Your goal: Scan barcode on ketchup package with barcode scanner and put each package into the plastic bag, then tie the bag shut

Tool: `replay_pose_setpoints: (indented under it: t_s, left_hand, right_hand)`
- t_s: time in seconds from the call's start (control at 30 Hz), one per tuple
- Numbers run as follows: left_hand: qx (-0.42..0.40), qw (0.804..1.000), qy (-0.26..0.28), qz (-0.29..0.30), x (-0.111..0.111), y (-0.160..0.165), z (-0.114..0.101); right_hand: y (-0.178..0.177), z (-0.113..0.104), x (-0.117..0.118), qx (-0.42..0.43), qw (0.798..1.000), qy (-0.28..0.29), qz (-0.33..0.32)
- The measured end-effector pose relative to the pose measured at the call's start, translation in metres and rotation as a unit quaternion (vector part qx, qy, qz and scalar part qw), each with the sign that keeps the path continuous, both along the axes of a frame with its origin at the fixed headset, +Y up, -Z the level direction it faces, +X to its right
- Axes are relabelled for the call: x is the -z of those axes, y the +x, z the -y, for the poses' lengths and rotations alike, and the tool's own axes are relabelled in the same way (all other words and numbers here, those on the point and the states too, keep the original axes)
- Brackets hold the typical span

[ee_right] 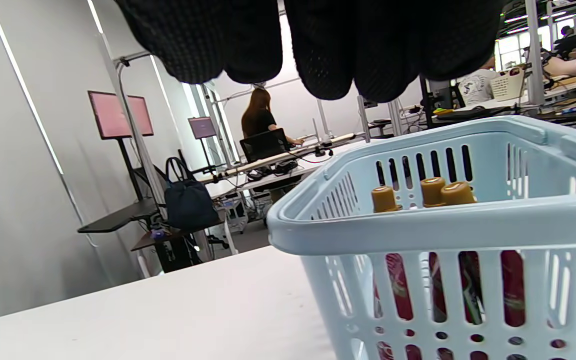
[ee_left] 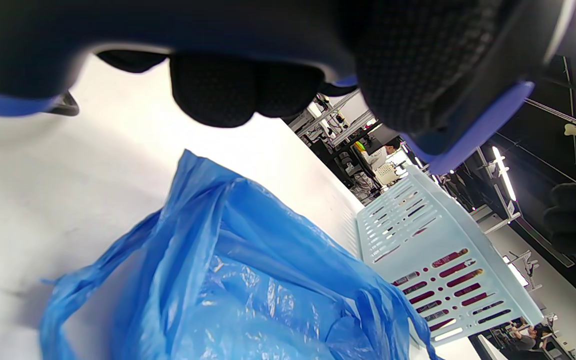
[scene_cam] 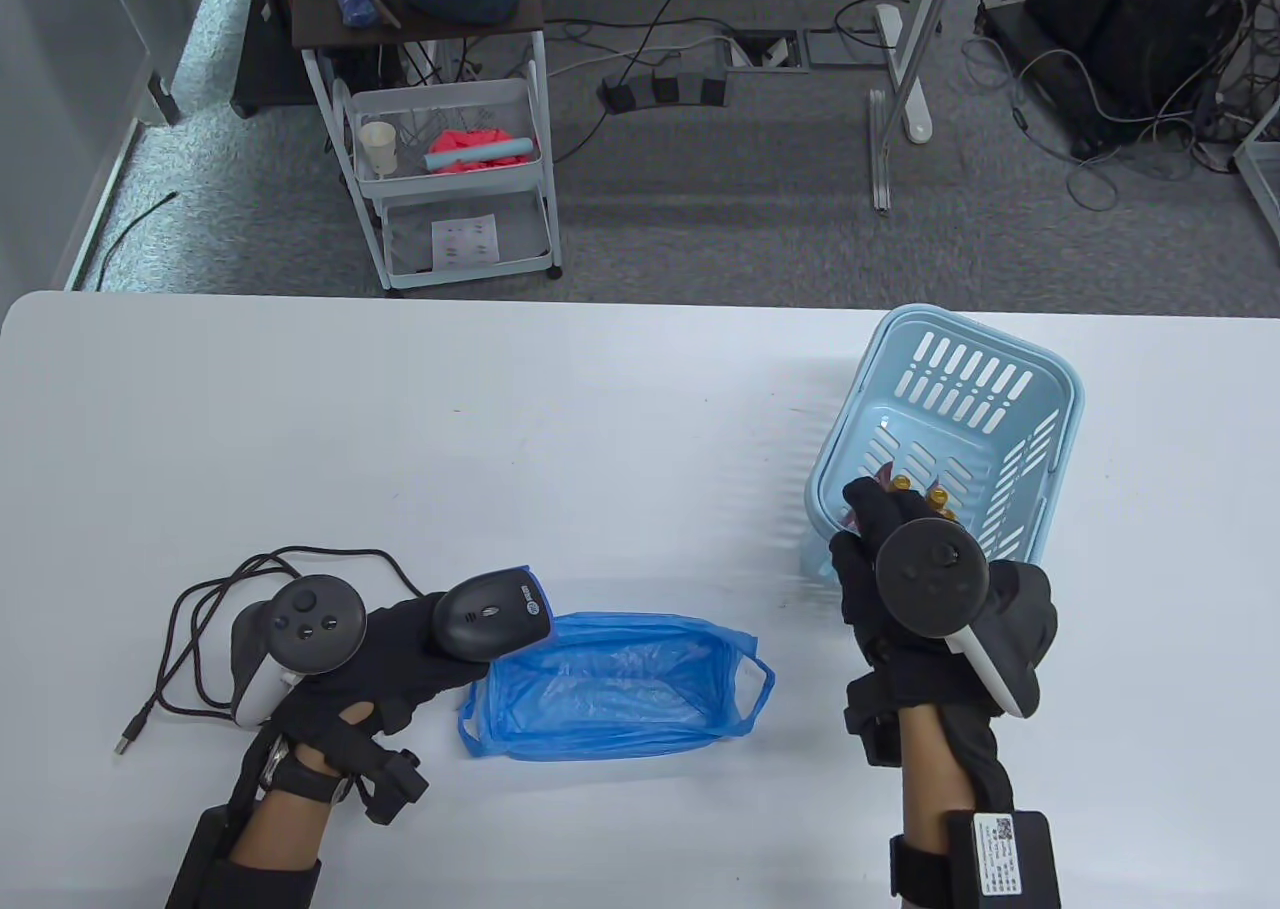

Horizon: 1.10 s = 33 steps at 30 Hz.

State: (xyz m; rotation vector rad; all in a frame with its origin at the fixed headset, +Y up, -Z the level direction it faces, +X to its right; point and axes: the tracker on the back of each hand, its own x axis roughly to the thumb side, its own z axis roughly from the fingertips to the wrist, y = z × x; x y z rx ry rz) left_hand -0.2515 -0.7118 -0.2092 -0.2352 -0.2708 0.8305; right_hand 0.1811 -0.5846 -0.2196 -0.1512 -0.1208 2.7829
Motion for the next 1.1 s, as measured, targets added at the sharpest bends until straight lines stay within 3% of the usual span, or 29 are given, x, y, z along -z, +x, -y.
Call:
replay_pose_setpoints:
  t_s: [0.23, 0.57, 1.1]
  left_hand:
    - [-0.001, 1.0, -0.005, -0.004, 0.001, -0.002, 0.001]
    - [0.003, 1.0, -0.008, -0.012, 0.001, -0.005, 0.001]
    - [0.008, 1.0, -0.012, -0.018, 0.003, -0.007, 0.002]
  right_hand:
    - [0.004, 0.011, 0.029, -0.036, 0.998, -0.044, 0.042]
    - [0.032, 0.034, 0.055, -0.087, 0.976, -0.126, 0.155]
    - [0.056, 0.054, 0.072, -0.102, 0.957, -0.157, 0.223]
